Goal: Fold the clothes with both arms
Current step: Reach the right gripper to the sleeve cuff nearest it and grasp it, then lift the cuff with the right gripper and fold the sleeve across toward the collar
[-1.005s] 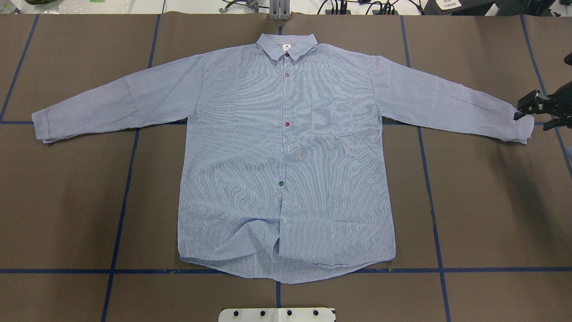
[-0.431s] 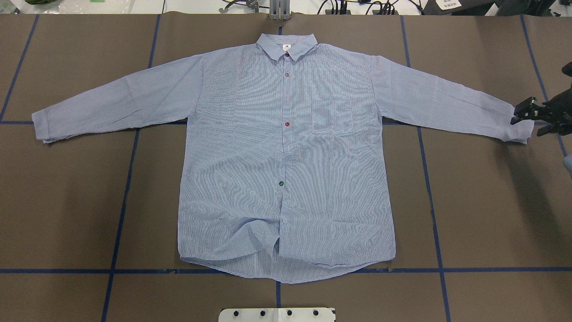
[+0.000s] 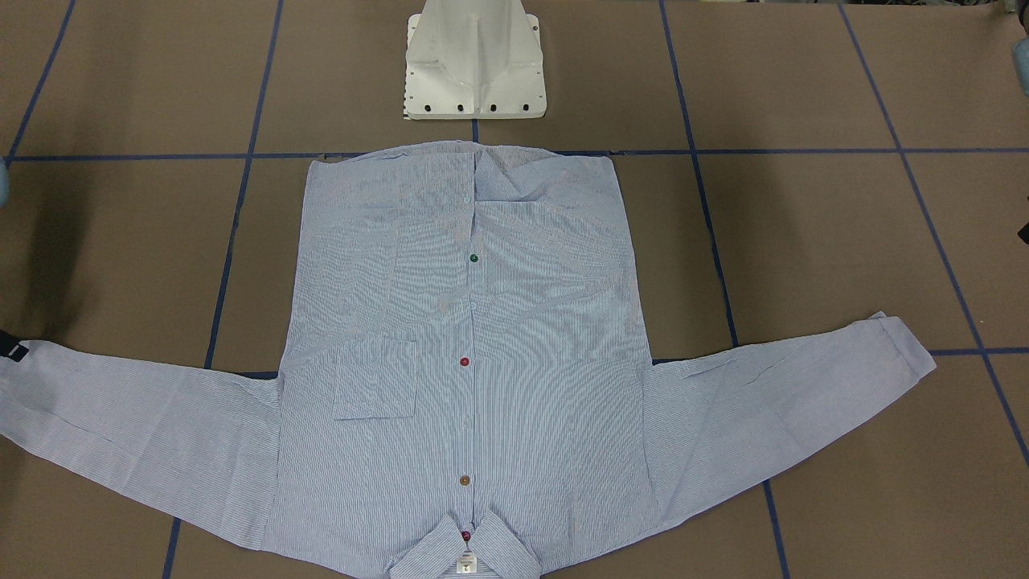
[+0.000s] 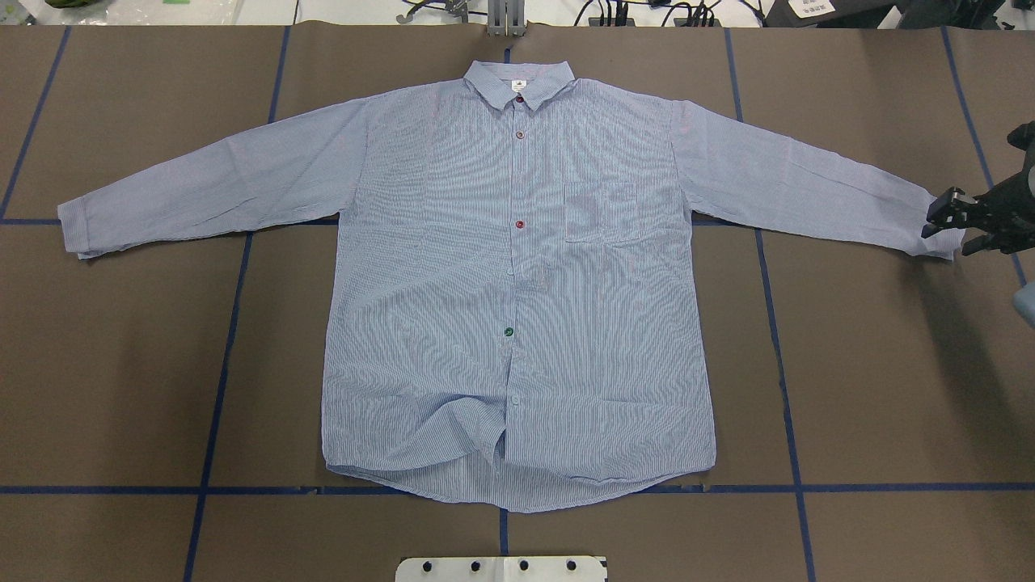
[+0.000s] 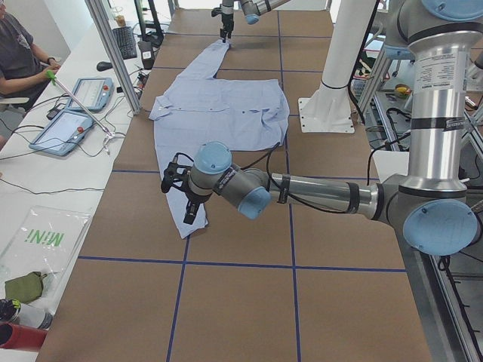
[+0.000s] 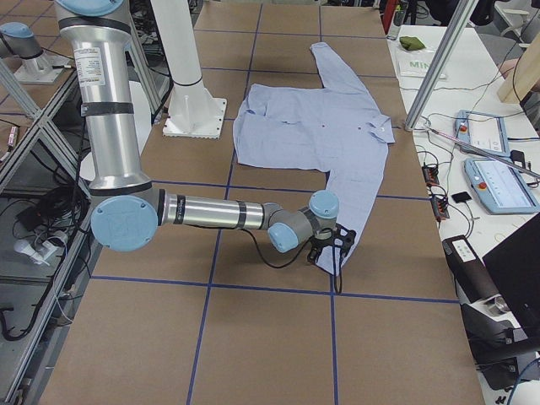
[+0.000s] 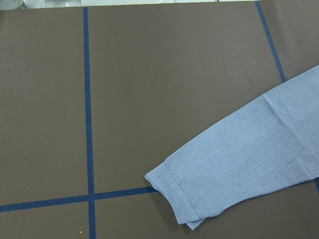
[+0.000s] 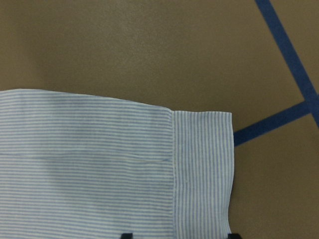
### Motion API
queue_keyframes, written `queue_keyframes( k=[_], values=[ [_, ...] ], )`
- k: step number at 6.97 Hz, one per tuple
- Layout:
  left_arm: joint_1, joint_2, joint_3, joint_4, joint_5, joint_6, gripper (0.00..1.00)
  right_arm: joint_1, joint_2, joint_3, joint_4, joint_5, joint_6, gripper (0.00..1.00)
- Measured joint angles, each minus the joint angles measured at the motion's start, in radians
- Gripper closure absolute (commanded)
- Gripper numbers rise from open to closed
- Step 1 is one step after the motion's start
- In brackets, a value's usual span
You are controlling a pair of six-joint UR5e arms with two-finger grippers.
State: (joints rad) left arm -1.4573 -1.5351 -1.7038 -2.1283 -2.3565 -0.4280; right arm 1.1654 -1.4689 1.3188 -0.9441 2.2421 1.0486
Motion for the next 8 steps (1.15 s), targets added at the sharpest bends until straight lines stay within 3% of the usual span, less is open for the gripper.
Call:
queue_keyframes(
  k=[4, 5, 6, 8],
  values=[
    [0.0, -0.002, -0.001, 0.001, -0.001, -0.001, 0.01, -0.003, -0.014, -0.005, 0.001, -0.01, -0.005, 0.66],
    [0.001, -0.002, -0.002, 0.001, -0.001, -0.002, 0.01, -0.003, -0.015, -0.003, 0.001, -0.017, -0.005, 0.79],
    [0.001, -0.003, -0.003, 0.001, -0.001, -0.003, 0.01, -0.002, -0.015, -0.003, 0.001, -0.022, -0.006, 1.0],
    [0.001, -0.005, -0.005, 0.001, -0.001, -0.003, 0.01, -0.001, -0.015, -0.001, 0.001, -0.026, -0.006, 1.0]
  ],
)
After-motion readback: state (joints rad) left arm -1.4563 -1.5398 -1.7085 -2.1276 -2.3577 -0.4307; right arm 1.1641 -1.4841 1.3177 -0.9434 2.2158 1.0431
